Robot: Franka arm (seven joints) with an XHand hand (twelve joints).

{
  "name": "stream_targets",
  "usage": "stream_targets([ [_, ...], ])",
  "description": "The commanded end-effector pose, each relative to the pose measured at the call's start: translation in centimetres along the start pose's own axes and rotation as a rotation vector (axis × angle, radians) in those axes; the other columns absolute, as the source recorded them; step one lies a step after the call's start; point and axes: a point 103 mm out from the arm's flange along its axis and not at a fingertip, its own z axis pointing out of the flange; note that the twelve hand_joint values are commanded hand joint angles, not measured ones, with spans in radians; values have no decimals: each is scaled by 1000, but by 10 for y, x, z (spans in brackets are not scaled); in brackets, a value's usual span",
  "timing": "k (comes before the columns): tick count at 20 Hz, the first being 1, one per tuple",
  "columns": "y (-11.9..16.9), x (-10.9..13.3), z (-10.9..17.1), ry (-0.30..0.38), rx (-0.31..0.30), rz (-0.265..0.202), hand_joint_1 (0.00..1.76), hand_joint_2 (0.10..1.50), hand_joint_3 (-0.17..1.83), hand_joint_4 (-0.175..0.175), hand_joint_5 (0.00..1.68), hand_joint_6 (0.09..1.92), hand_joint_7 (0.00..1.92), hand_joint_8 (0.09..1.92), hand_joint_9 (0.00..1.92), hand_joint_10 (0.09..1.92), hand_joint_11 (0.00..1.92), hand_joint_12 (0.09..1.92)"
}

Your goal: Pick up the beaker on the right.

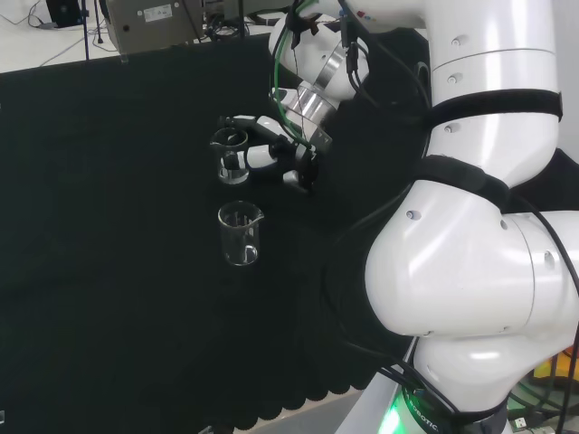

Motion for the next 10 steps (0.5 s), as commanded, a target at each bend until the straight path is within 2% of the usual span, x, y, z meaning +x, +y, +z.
stream_targets([
  [1, 3, -1, 3, 6, -13, 8, 907, 883, -175, -26, 415, 87, 225, 642, 423, 586, 75, 1377],
  [7, 4, -3, 3, -1, -62, 35, 943, 887, -175, -27, 472, 95, 272, 668, 466, 587, 100, 1365],
  [8, 4, -3, 2, -1, -74, 38, 960, 890, -175, -27, 486, 178, 298, 686, 496, 570, 115, 1359],
  [10, 5, -2, 0, -5, -77, 40, 995, 897, -172, -28, 451, 619, 356, 749, 566, 555, 150, 1333],
])
